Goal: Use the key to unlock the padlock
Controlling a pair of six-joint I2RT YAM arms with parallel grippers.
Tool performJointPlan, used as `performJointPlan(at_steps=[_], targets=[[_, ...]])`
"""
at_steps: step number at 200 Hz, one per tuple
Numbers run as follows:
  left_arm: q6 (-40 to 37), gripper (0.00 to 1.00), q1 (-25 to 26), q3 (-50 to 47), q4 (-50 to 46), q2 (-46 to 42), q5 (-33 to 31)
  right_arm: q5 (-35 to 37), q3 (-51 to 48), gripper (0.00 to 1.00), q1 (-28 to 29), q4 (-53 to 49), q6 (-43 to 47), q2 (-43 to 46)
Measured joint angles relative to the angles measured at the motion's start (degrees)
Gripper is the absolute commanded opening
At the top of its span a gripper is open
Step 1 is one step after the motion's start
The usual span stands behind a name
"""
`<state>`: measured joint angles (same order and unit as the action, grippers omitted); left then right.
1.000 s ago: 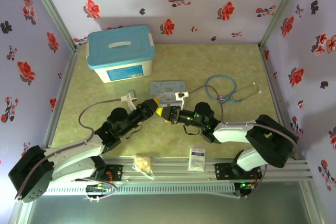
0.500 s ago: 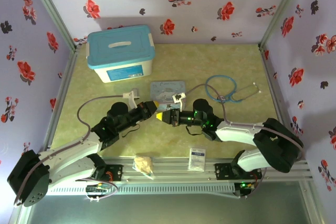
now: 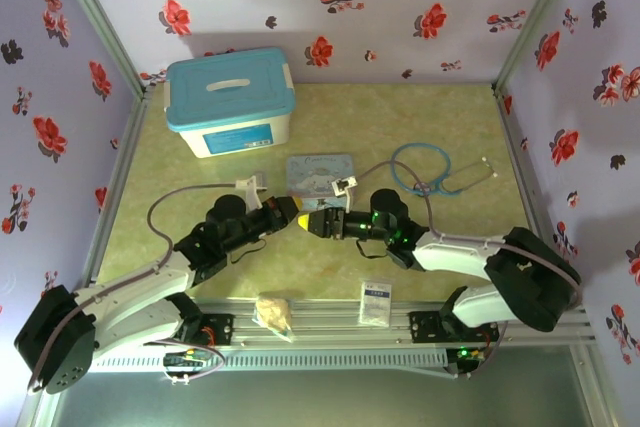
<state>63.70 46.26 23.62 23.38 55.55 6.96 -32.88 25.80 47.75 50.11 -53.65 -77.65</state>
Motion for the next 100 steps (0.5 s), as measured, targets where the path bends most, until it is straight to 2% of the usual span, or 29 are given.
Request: performJointPlan(at_steps=[53, 100], targets=[[2.8, 0.0, -0.04, -2.36, 10.23, -0.17, -5.01, 1.77, -1.42, 0.63, -0.13, 19.5, -8.11, -7.65], [4.17, 0.0, -0.31, -3.45, 18.62, 1.33, -7.26, 1.57, -1.09, 0.59, 0.42, 24.76, -10.93, -10.78]])
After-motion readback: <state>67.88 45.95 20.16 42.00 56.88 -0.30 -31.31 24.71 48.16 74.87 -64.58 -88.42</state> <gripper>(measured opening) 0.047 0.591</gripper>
